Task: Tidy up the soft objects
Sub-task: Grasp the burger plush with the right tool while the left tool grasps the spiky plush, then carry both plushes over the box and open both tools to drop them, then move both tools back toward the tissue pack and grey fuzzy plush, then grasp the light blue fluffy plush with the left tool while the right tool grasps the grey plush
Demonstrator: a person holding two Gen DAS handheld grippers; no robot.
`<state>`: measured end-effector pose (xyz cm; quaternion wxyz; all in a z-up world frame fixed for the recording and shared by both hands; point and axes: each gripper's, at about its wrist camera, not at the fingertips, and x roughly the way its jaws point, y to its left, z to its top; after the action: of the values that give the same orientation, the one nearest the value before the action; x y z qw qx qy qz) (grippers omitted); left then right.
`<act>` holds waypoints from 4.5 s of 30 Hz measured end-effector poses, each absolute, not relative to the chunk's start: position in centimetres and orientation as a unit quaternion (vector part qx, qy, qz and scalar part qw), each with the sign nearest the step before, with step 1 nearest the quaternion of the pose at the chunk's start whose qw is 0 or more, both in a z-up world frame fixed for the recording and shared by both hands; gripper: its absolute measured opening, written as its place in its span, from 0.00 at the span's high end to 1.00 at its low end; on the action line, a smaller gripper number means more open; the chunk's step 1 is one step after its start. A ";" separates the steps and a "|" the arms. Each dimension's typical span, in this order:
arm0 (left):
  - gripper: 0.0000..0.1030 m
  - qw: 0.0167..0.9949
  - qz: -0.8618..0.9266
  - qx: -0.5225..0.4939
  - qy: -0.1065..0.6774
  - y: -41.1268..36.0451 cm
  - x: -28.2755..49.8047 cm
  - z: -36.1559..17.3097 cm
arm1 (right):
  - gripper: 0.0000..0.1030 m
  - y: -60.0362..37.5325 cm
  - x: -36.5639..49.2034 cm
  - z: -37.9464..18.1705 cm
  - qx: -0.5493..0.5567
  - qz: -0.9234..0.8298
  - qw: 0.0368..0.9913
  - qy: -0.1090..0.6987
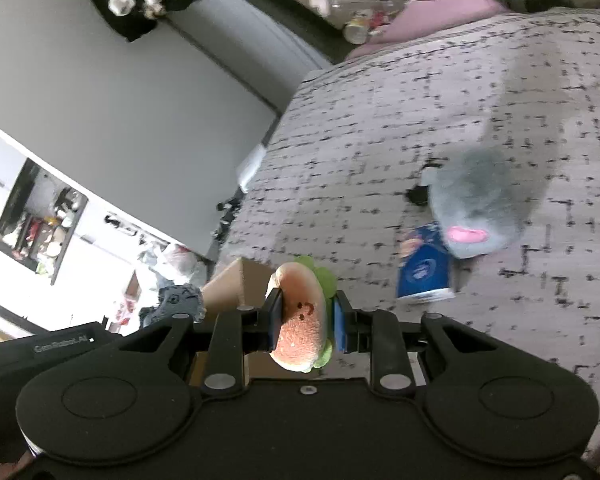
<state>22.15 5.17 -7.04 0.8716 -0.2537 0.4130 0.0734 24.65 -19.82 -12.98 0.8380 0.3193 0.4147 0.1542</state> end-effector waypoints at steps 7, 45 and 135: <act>0.85 0.863 0.087 -0.272 0.416 8.3 21.1 -7.7 | 0.75 -17.2 24.2 -12.0 0.299 0.180 0.847 0.401; 0.35 0.829 0.092 -0.275 0.478 16.1 20.9 -11.2 | 0.37 -6.2 25.2 -12.8 0.225 0.198 0.861 0.412; 0.59 0.854 -0.057 -0.138 0.498 -16.4 32.1 -10.9 | 0.49 -39.9 27.5 -19.7 0.499 -0.081 0.736 0.450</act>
<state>32.15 -16.43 -10.91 0.8540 -0.1384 0.4982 -0.0566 27.50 -39.90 -19.71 0.7357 0.4992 0.4505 -0.0809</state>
